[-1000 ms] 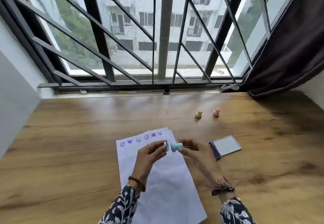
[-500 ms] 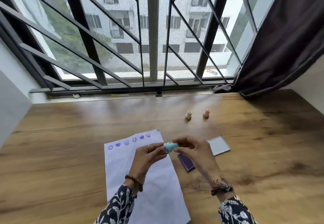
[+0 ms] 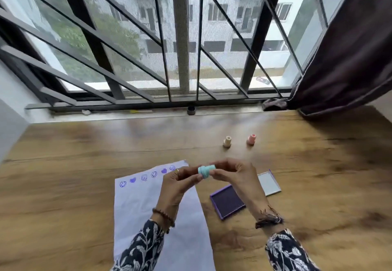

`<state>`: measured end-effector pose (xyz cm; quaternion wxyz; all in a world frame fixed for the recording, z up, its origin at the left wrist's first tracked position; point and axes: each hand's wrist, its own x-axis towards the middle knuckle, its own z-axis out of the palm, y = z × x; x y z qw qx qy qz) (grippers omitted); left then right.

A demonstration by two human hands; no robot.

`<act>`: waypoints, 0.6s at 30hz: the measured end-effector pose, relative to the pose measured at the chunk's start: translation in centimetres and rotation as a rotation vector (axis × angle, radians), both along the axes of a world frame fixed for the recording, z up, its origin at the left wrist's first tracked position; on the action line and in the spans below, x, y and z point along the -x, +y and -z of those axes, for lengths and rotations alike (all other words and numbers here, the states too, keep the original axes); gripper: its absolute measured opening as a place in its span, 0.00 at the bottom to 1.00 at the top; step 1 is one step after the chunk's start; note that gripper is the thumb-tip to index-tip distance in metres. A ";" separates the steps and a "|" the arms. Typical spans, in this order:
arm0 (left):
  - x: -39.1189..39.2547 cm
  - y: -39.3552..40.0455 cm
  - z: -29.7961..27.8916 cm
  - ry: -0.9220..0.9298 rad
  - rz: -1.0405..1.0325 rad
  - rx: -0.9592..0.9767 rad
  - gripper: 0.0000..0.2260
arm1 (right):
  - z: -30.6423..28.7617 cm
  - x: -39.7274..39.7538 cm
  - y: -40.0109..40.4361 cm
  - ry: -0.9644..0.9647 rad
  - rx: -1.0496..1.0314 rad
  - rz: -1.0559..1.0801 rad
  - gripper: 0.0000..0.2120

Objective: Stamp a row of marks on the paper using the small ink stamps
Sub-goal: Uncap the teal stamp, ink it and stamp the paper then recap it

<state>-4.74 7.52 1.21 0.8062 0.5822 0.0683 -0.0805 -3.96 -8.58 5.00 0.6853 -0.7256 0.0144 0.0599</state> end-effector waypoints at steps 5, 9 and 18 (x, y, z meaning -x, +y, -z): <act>-0.9 0.0 0.8 0.028 0.003 -0.021 0.08 | 1.1 -1.2 0.2 0.033 -0.024 0.024 0.05; -1.4 -0.4 1.6 -0.011 0.015 -0.143 0.09 | 1.9 -2.2 0.7 0.055 -0.002 0.074 0.06; -5.2 -1.7 3.6 0.051 -0.058 -0.147 0.13 | 5.8 -4.2 0.6 0.269 -0.217 0.123 0.09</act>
